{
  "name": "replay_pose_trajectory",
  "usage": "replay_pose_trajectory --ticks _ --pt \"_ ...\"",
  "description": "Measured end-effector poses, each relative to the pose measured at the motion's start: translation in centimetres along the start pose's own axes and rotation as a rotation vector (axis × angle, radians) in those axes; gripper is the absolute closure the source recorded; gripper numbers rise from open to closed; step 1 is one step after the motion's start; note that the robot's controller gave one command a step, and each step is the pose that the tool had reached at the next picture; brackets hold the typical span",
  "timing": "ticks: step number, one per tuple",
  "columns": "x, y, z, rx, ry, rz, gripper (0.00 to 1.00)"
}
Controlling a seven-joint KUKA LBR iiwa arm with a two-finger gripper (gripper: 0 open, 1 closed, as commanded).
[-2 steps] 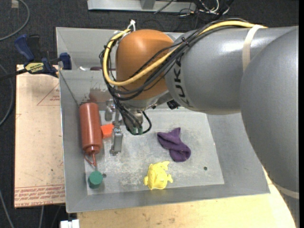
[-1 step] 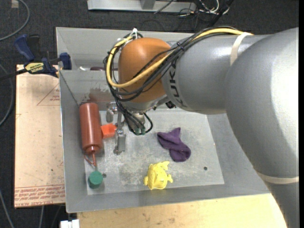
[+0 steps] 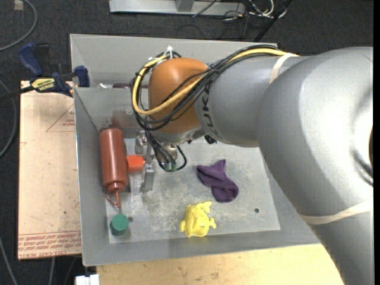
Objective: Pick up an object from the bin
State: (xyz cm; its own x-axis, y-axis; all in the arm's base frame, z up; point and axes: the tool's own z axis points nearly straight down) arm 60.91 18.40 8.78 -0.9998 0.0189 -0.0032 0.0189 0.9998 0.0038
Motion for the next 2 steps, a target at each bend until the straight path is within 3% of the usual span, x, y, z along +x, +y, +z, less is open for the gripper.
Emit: replay_pose_trajectory --ticks 1,2 --pt "-0.69 0.29 1.4 -0.002 -0.01 -0.056 0.0" --pt "-0.73 0.69 1.64 -0.003 -0.005 0.025 0.0"
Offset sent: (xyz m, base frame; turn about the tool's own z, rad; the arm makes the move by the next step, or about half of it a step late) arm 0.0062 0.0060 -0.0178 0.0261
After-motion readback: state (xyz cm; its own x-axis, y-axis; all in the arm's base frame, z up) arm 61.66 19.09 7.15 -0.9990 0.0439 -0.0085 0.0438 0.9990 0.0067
